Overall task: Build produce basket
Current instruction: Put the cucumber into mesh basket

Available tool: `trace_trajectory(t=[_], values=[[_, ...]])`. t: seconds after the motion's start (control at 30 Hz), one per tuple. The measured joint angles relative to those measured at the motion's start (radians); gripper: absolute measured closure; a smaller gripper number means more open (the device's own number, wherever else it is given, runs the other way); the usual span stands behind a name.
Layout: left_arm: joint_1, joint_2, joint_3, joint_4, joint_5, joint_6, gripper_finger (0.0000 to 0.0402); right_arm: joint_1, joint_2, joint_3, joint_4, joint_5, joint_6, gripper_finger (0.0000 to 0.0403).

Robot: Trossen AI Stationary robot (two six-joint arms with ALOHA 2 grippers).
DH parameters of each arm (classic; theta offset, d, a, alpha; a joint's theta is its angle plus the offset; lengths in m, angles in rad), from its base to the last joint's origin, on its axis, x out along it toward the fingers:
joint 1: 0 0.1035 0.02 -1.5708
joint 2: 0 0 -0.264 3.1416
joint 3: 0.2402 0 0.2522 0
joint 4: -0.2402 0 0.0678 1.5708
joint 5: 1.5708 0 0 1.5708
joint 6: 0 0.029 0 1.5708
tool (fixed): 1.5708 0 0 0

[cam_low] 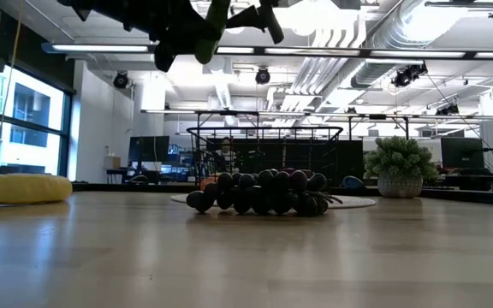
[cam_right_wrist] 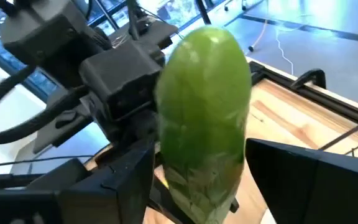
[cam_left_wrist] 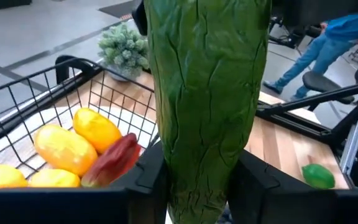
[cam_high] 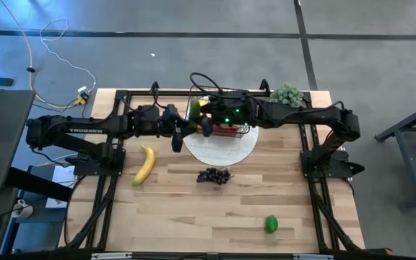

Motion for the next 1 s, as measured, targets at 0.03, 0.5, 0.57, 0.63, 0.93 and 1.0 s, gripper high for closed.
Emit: trace_trajectory(t=[0.03, 0.5, 0.57, 0.63, 0.93, 1.0], values=[[0.005, 0.0, 0.0, 0.001, 0.001, 0.008, 0.0295, -0.004, 0.002, 0.0, -0.001, 0.002, 0.002, 0.0175], [0.043, 0.001, -0.001, 0.01, -0.002, 0.028, 0.0282, -0.031, 0.011, 0.0, 0.014, 0.008, 0.06, 0.0297], [0.044, 0.001, -0.001, 0.011, -0.004, 0.042, 0.027, -0.035, 0.011, 0.0, 0.015, 0.011, 0.064, 0.0297], [0.044, 0.001, -0.001, 0.011, -0.009, 0.065, 0.0254, -0.041, 0.011, 0.0, 0.015, 0.012, 0.071, 0.0297], [0.049, 0.001, -0.001, 0.005, -0.042, 0.056, 0.0177, -0.084, 0.011, 0.001, -0.067, 0.005, 0.073, 0.0297], [0.049, -0.001, -0.001, 0.002, -0.068, 0.03, 0.0165, -0.103, 0.012, 0.001, -0.115, 0.007, 0.05, 0.0297]])
